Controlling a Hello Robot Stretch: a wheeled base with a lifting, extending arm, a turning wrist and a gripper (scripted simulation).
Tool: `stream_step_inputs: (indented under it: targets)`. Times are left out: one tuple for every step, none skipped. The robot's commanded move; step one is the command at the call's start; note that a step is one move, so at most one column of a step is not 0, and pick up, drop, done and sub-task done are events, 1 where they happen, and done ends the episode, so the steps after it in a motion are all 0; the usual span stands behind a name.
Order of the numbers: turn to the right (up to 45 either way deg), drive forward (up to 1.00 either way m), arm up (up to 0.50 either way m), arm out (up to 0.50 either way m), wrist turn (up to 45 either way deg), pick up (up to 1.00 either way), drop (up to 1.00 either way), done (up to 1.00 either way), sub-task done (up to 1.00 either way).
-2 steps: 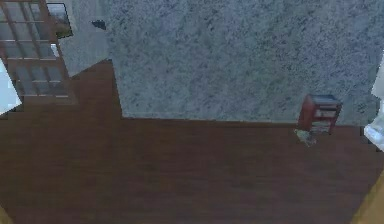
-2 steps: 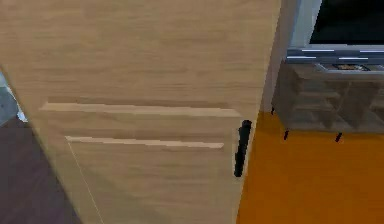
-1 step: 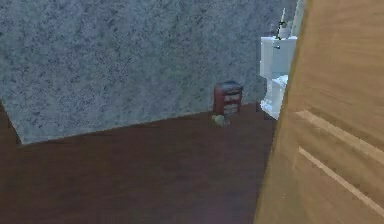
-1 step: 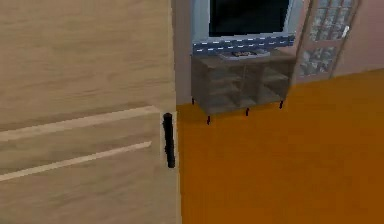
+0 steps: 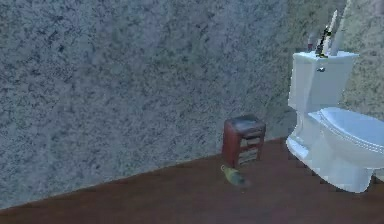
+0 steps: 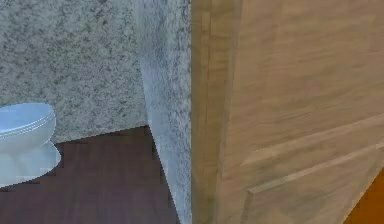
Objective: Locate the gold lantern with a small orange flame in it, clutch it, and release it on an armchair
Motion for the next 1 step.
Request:
stream_step_inputs:
  targets:
    - [0.0,0.40,0.00,0.00,0.0,0.00,0.00,0.00,0.00]
